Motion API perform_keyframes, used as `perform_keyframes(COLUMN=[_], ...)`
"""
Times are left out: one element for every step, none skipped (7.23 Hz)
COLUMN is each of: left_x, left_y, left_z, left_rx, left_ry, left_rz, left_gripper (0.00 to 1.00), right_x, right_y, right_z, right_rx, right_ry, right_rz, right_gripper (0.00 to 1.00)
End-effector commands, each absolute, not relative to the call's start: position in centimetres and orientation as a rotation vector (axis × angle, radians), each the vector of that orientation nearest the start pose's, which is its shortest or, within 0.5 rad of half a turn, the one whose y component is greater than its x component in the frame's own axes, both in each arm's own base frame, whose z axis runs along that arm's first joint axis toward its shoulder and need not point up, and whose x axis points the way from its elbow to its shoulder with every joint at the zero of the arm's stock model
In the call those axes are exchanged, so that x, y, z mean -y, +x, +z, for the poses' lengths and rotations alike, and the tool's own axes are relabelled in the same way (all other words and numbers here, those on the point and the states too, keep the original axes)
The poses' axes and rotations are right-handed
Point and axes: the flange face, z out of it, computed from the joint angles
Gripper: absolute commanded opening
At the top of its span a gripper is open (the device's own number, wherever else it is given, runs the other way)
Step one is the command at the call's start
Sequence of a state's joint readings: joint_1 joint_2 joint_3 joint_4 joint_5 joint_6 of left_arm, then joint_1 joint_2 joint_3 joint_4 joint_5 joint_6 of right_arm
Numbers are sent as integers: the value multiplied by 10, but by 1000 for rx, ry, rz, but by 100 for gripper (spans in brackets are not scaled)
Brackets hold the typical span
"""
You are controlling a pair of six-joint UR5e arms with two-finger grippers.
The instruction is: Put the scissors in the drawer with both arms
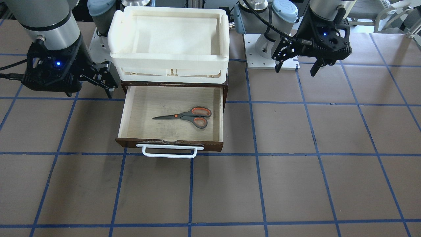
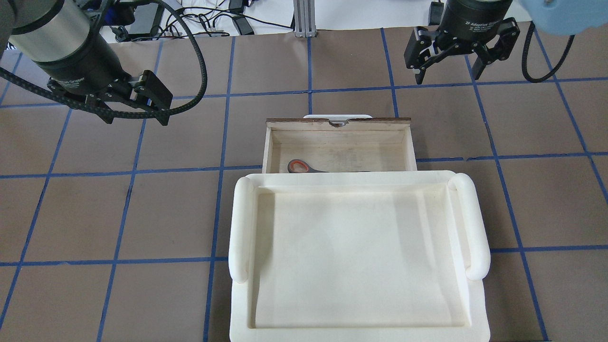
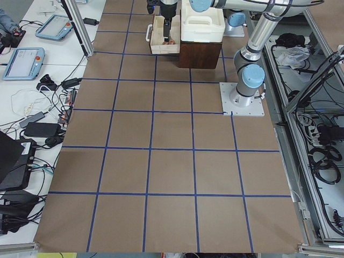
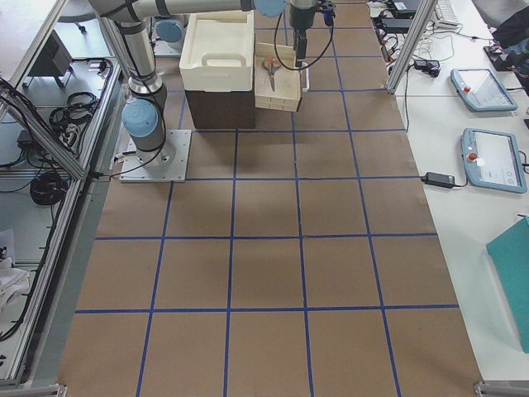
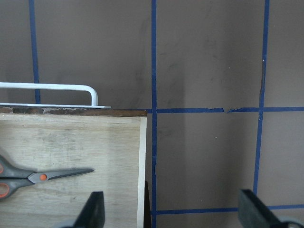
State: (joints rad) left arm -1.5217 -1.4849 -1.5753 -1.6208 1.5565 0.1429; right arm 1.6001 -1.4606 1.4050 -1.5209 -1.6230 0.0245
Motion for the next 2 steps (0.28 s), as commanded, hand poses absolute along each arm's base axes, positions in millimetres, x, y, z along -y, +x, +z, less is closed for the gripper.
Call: perform_keyframes(left_x=[460, 457], left_y=[-112, -111], left_z=[524, 527], left_rx=[-3144, -3130], left_ry=[147, 149], left_rz=[-54, -57], left_gripper=[100, 100], right_x=[534, 534], right_y=[145, 145], right_z=[507, 508], right_rx=[-3194, -3194], right_ry=[-5, -5], right_rz=[-5, -10], right_gripper=[100, 100])
